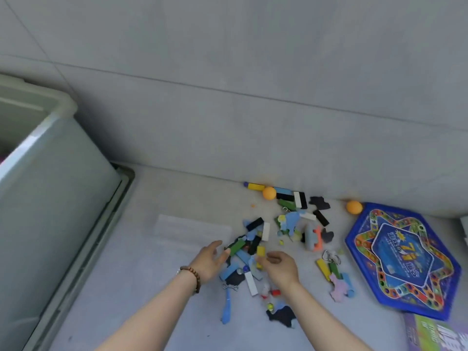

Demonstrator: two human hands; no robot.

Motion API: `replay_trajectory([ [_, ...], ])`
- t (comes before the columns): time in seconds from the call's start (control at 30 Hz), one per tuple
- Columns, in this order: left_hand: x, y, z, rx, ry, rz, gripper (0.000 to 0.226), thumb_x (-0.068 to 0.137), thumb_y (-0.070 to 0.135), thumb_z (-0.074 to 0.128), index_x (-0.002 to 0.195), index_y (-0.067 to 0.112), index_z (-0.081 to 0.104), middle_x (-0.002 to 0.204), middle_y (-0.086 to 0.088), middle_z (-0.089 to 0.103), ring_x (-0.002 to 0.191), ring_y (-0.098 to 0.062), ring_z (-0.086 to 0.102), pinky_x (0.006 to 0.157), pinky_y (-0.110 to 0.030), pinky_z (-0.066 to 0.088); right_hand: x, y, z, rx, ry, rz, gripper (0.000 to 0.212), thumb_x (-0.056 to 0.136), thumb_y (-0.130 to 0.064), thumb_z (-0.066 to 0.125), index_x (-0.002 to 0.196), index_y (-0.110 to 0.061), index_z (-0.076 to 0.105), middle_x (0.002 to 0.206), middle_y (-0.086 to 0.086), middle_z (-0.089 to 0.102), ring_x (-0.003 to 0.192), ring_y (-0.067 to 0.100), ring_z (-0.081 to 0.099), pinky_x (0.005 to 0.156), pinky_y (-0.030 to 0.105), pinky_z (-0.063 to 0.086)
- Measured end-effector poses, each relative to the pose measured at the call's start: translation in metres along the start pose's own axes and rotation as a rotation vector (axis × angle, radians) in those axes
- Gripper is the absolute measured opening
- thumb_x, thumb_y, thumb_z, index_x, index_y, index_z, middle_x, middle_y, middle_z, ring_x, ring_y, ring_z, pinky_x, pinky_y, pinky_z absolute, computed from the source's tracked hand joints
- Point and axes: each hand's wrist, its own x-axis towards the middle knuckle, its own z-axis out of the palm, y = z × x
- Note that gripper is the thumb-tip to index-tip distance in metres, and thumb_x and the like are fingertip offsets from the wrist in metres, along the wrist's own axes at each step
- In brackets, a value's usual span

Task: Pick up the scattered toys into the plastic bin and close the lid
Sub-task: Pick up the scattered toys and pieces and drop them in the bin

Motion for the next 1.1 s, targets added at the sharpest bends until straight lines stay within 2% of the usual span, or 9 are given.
replay_trajectory([
  [0.13, 0.004, -0.002, 0.012, -0.032, 0.010, 0.003, 0.052, 0.096, 0.041, 0.043, 0.142, 0.018, 0.034, 0.136, -0.011, 0.036, 0.123, -0.025, 0.046, 0.104, -0.033, 0.042, -0.003, 0.007, 0.016, 0.068, -0.005, -0.032, 0.040, 0.072, -0.022, 0.080, 0.099, -0.014, 0.053, 0.088, -0.001, 0.062, 0.076, 0.009, 0.057, 0.060, 0.011, 0.042],
  [0.2, 0.007, -0.002, 0.016, -0.076, 0.007, 0.008, 0.051, 0.095, 0.039, 0.045, 0.139, 0.015, 0.036, 0.134, -0.012, 0.037, 0.119, -0.026, 0.050, 0.100, -0.037, 0.046, -0.002, 0.006, 0.019, 0.031, -0.016, -0.057, 0.043, 0.071, -0.020, 0.081, 0.099, -0.016, 0.050, 0.083, -0.006, 0.058, 0.073, 0.006, 0.056, 0.058, 0.009, 0.039],
  [0.27, 0.010, -0.003, 0.020, -0.139, -0.008, -0.015, 0.052, 0.094, 0.039, 0.047, 0.138, 0.012, 0.037, 0.136, -0.011, 0.040, 0.114, -0.028, 0.055, 0.095, -0.040, 0.050, -0.002, 0.006, 0.020, 0.007, -0.016, -0.069, 0.045, 0.070, -0.020, 0.082, 0.100, -0.017, 0.049, 0.087, -0.003, 0.059, 0.077, 0.011, 0.057, 0.059, 0.012, 0.040],
  [0.33, 0.012, -0.003, 0.023, -0.235, -0.011, -0.041, 0.051, 0.096, 0.036, 0.046, 0.138, 0.010, 0.035, 0.138, -0.008, 0.043, 0.104, -0.026, 0.061, 0.082, -0.032, 0.056, -0.001, 0.007, 0.022, -0.002, -0.012, -0.099, 0.043, 0.070, -0.021, 0.081, 0.099, -0.018, 0.050, 0.092, -0.001, 0.060, 0.082, 0.014, 0.059, 0.063, 0.015, 0.042],
  [0.4, 0.013, -0.001, 0.027, -0.319, -0.028, -0.059, 0.046, 0.098, 0.032, 0.043, 0.137, 0.009, 0.035, 0.136, -0.007, 0.045, 0.092, -0.024, 0.062, 0.072, -0.025, 0.054, -0.001, 0.009, 0.024, -0.012, -0.022, -0.139, 0.039, 0.071, -0.021, 0.080, 0.098, -0.019, 0.052, 0.092, -0.002, 0.060, 0.081, 0.012, 0.058, 0.061, 0.011, 0.042],
  [0.53, 0.015, 0.000, 0.031, -0.425, -0.026, -0.079, 0.043, 0.098, 0.031, 0.042, 0.136, 0.012, 0.036, 0.129, -0.005, 0.045, 0.096, -0.025, 0.061, 0.076, -0.028, 0.054, 0.001, 0.011, 0.028, 0.043, -0.051, -0.176, 0.031, 0.074, -0.016, 0.078, 0.096, -0.017, 0.055, 0.083, -0.006, 0.058, 0.071, 0.002, 0.055, 0.055, 0.005, 0.043],
  [0.73, 0.019, -0.001, 0.034, -0.578, -0.020, -0.119, 0.037, 0.099, 0.024, 0.041, 0.133, 0.010, 0.039, 0.136, -0.010, 0.044, 0.098, -0.027, 0.059, 0.087, -0.031, 0.050, 0.006, 0.012, 0.030, 0.106, -0.013, -0.158, 0.027, 0.076, -0.012, 0.076, 0.095, -0.016, 0.057, 0.081, -0.005, 0.059, 0.069, 0.004, 0.056, 0.054, 0.003, 0.044],
  [0.9, 0.021, -0.001, 0.034, -0.659, -0.011, -0.122, 0.035, 0.099, 0.022, 0.043, 0.131, 0.009, 0.040, 0.135, -0.013, 0.046, 0.095, -0.029, 0.061, 0.077, -0.028, 0.054, 0.012, 0.013, 0.033, 0.203, -0.021, -0.090, 0.024, 0.078, -0.006, 0.073, 0.101, -0.004, 0.066, 0.073, -0.002, 0.060, 0.065, 0.007, 0.057, 0.052, 0.005, 0.046],
  [1.1, 0.023, -0.002, 0.033, -0.698, 0.019, -0.129, 0.031, 0.098, 0.021, 0.045, 0.126, 0.007, 0.044, 0.131, -0.015, 0.052, 0.094, -0.029, 0.064, 0.075, -0.027, 0.055, 0.014, 0.012, 0.033, 0.302, -0.007, -0.039, 0.019, 0.076, -0.012, 0.076, 0.092, -0.008, 0.067, 0.080, 0.006, 0.064, 0.070, 0.013, 0.058, 0.047, 0.007, 0.045],
])
